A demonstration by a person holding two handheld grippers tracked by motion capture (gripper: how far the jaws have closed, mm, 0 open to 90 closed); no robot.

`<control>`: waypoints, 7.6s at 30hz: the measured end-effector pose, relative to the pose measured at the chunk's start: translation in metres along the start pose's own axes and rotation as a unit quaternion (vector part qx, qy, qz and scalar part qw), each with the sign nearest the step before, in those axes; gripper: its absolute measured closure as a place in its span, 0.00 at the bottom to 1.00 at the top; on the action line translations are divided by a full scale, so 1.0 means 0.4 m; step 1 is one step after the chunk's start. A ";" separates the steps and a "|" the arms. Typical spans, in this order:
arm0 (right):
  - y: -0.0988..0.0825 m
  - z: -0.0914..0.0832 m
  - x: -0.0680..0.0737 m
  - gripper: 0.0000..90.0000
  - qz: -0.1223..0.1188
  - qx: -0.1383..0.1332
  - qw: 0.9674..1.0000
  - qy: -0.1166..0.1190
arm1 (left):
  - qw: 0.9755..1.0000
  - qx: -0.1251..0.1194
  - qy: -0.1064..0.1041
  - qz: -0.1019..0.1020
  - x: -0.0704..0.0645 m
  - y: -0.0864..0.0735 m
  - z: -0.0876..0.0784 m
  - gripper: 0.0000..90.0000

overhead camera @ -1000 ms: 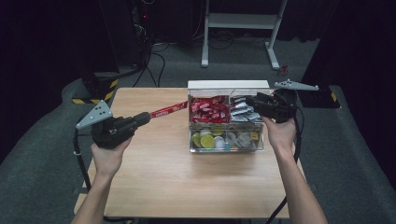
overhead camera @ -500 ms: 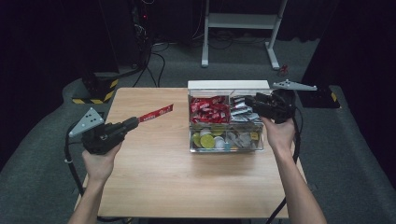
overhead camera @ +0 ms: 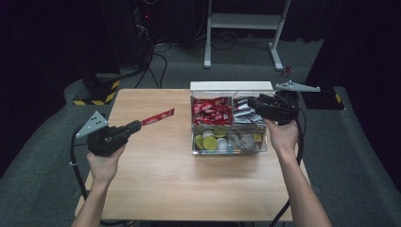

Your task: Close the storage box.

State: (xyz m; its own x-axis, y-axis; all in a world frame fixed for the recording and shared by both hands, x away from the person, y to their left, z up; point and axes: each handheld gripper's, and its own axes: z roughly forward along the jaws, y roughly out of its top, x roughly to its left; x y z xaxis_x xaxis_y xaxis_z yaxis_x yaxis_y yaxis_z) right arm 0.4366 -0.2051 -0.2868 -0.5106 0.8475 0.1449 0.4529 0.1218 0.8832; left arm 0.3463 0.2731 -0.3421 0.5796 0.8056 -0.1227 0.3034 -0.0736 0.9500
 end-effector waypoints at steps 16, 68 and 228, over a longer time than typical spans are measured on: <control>-0.003 0.000 0.001 0.52 0.000 -0.004 1.000 0.004 | 0.999 0.022 0.023 -0.005 0.017 -0.040 0.025 0.97; -0.005 0.002 0.004 0.52 0.004 -0.007 1.000 0.011 | 0.995 0.082 0.045 -0.040 0.038 -0.171 0.174 0.97; -0.169 -0.045 -0.037 0.51 -0.010 0.028 0.999 -0.017 | 0.964 0.191 0.182 -0.041 0.100 -0.424 0.174 0.40</control>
State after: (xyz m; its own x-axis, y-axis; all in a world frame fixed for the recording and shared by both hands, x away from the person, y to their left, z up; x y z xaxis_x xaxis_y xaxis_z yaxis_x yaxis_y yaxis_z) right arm 0.4004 -0.2352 -0.3407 -0.4953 0.8614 0.1122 0.4837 0.1662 0.8593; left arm 0.3705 0.2770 -0.5281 0.2596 0.9656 -0.0173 0.6325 -0.1564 0.7586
